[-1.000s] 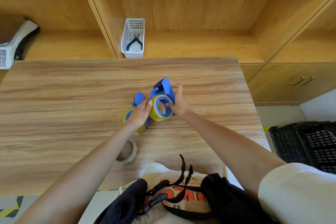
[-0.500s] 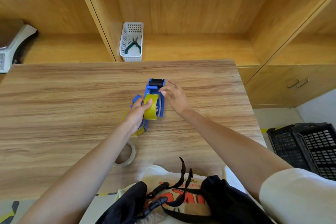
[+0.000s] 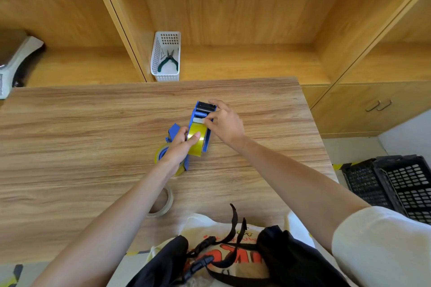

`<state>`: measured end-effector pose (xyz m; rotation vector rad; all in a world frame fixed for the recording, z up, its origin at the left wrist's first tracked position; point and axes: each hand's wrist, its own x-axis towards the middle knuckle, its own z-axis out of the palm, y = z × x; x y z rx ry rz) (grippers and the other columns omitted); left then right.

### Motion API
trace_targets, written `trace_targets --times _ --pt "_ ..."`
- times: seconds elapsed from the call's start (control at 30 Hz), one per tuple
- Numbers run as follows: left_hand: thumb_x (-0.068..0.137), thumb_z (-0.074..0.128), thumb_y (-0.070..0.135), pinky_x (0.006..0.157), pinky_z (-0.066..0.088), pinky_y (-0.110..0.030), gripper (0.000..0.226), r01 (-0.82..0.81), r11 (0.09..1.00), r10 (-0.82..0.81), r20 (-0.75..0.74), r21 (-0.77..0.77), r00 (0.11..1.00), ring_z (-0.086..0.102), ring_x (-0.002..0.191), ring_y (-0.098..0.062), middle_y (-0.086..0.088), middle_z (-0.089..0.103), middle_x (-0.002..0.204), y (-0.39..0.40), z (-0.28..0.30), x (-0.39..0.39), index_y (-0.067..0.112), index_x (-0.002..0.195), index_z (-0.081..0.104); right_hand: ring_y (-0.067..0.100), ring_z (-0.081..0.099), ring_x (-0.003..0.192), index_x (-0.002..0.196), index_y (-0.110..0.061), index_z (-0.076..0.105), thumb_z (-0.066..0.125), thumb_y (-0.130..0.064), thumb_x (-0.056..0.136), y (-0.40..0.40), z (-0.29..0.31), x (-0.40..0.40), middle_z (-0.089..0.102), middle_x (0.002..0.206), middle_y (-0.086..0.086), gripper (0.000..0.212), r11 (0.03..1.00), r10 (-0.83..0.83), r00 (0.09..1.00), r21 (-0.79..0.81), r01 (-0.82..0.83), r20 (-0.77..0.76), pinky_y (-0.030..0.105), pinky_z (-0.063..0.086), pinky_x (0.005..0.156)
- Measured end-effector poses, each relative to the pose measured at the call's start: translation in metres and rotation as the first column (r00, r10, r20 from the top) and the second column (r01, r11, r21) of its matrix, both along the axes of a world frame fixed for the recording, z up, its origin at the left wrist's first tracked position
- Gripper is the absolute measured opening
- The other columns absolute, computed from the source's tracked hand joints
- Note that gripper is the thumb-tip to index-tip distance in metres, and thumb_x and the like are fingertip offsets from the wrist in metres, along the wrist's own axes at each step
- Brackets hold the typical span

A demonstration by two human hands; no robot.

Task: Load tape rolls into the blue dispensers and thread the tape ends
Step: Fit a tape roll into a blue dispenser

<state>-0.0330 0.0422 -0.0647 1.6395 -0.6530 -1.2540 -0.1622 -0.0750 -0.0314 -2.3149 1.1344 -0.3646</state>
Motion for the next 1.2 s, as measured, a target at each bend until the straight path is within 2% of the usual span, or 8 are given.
trace_targets --times 0.13,0.33,0.43,0.63,0.87,0.97,1.07,1.2 --pt "0.08 0.063 0.054 0.104 0.042 -0.041 0.057 0.013 1.0 -0.013 0.029 -0.014 1.0 0.056 0.116 -0.024 -0.007 0.06 0.124 0.0 0.014 -0.008 0.018 0.122 0.053 0.017 0.045 0.126 0.089 -0.027 0.077 0.063 -0.034 0.091 0.0 -0.005 -0.003 0.046 0.143 -0.009 0.015 0.998 0.005 1.0 -0.068 -0.005 -0.008 0.041 0.053 0.085" --pt "0.095 0.057 0.04 0.102 0.044 -0.043 0.037 -0.001 1.0 0.001 0.024 -0.01 1.0 0.057 0.116 -0.028 -0.015 0.057 0.129 -0.001 0.012 -0.012 0.016 0.123 0.051 0.017 0.04 0.132 0.087 -0.028 0.077 0.067 -0.034 0.089 0.001 -0.008 0.0 0.039 0.149 -0.01 0.011 0.992 -0.102 0.994 0.079 0.099 0.042 0.039 0.051 0.084" --pt "0.089 0.061 0.046 0.106 0.043 -0.051 0.047 -0.003 1.0 0.003 -0.007 -0.013 1.0 0.056 0.121 -0.031 -0.015 0.058 0.129 -0.001 0.011 -0.012 0.016 0.124 0.05 0.018 0.044 0.13 0.086 -0.028 0.079 0.071 -0.031 0.086 -0.003 -0.008 0.002 0.044 0.146 -0.011 0.009 0.969 -0.179 0.98 0.185 0.162 0.08 0.038 0.049 0.089" --pt "0.061 0.07 0.074 0.116 0.031 -0.052 0.103 0.082 0.997 -0.082 -0.049 -0.001 0.995 0.037 0.142 -0.025 -0.006 0.041 0.153 -0.003 -0.004 -0.003 0.023 0.144 0.036 0.013 0.053 0.126 0.085 -0.018 0.08 0.072 -0.021 0.085 -0.013 -0.009 0.003 0.039 0.152 -0.002 0.008 0.926 -0.264 0.959 0.304 0.223 0.104 0.034 0.047 0.096" --pt "0.051 0.081 0.065 0.116 0.03 -0.048 0.1 -0.009 1.0 0.009 -0.194 -0.001 0.981 0.043 0.137 -0.023 0.0 0.049 0.146 -0.01 -0.013 -0.002 0.024 0.136 0.045 0.018 0.055 0.121 0.087 -0.015 0.08 0.068 -0.015 0.088 -0.015 -0.012 0.005 0.052 0.14 0.007 0.012 0.915 -0.267 0.954 0.347 0.207 0.136 0.034 0.046 0.101" --pt "0.073 0.067 0.063 0.096 0.037 -0.034 0.062 -0.1 0.995 0.103 -0.129 0.029 0.986 0.051 0.114 -0.016 0.004 0.056 0.117 -0.014 0.005 -0.012 0.017 0.112 0.05 0.016 0.056 0.12 0.085 -0.018 0.08 0.068 -0.017 0.086 -0.013 -0.016 0.009 0.057 0.134 0.007 0.013 0.908 -0.27 0.953 0.368 0.203 0.14 0.037 0.046 0.102" --pt "0.096 0.055 0.043 0.074 0.038 -0.021 0.02 -0.158 0.987 0.159 -0.05 0.033 0.986 0.051 0.088 -0.005 0.014 0.05 0.091 -0.015 0.015 -0.021 0.024 0.094 0.049 0.019 0.061 0.111 0.079 -0.018 0.08 0.069 -0.019 0.083 -0.014 -0.016 0.012 0.058 0.126 0.003 0.012 0.903 -0.27 0.958 0.37 0.217 0.097 0.037 0.05 0.095" --pt "0.096 0.055 0.043 0.067 0.038 -0.019 0.031 -0.128 0.991 0.127 0.016 0.038 0.992 0.053 0.084 -0.005 0.005 0.056 0.098 -0.018 0.014 -0.021 0.016 0.11 0.051 0.023 0.06 0.108 0.088 -0.016 0.078 0.067 -0.025 0.085 -0.018 -0.011 0.011 0.048 0.135 -0.003 0.014 0.925 -0.262 0.964 0.276 0.262 -0.036 0.029 0.041 0.081"
